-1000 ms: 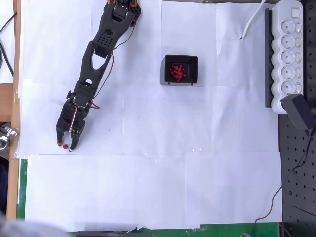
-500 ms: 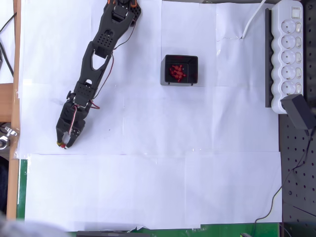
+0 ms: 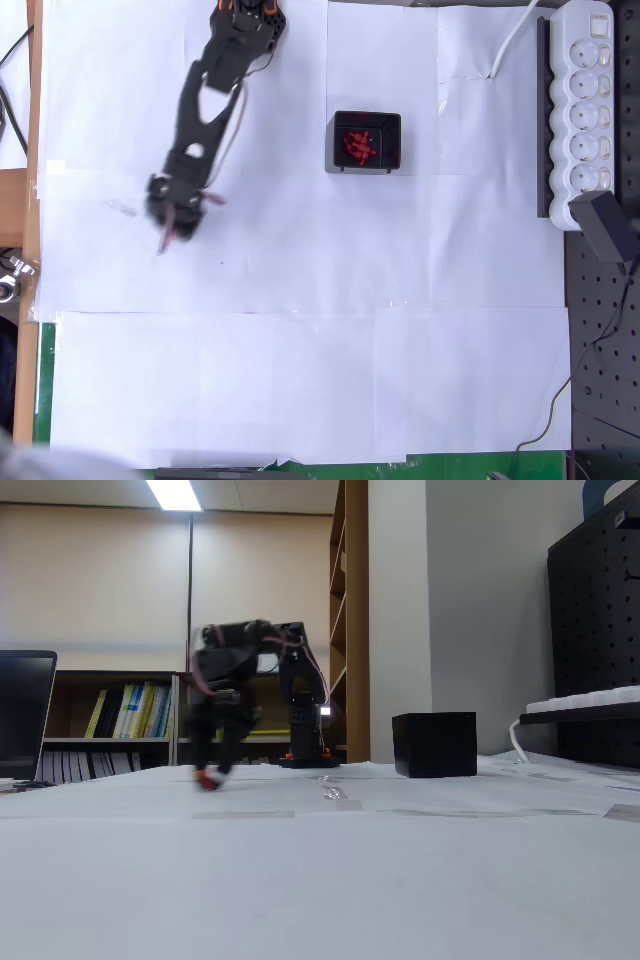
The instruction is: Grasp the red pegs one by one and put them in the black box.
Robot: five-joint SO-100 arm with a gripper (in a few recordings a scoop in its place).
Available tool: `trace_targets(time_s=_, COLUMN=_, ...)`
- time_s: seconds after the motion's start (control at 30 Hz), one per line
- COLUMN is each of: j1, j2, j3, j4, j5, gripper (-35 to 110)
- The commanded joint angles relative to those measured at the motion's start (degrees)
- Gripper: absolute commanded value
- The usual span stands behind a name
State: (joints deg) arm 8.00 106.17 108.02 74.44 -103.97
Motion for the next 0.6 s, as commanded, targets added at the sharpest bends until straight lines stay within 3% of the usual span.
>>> trace_targets(time_s=0.0, j1=-11.7, j2=-23.7, j3=-1.1, j4=7.3, j5=-6.2, gripper=0)
trace_targets(time_s=0.27, j1=-39.7, j2=-31.6, j3=-5.2, j4=11.4, j5=-20.8, gripper=0)
trace_targets(time_s=0.57, j1=-51.3, j2=-31.5, j3=-29.5, j4=-6.0, j5=-26.6, gripper=0)
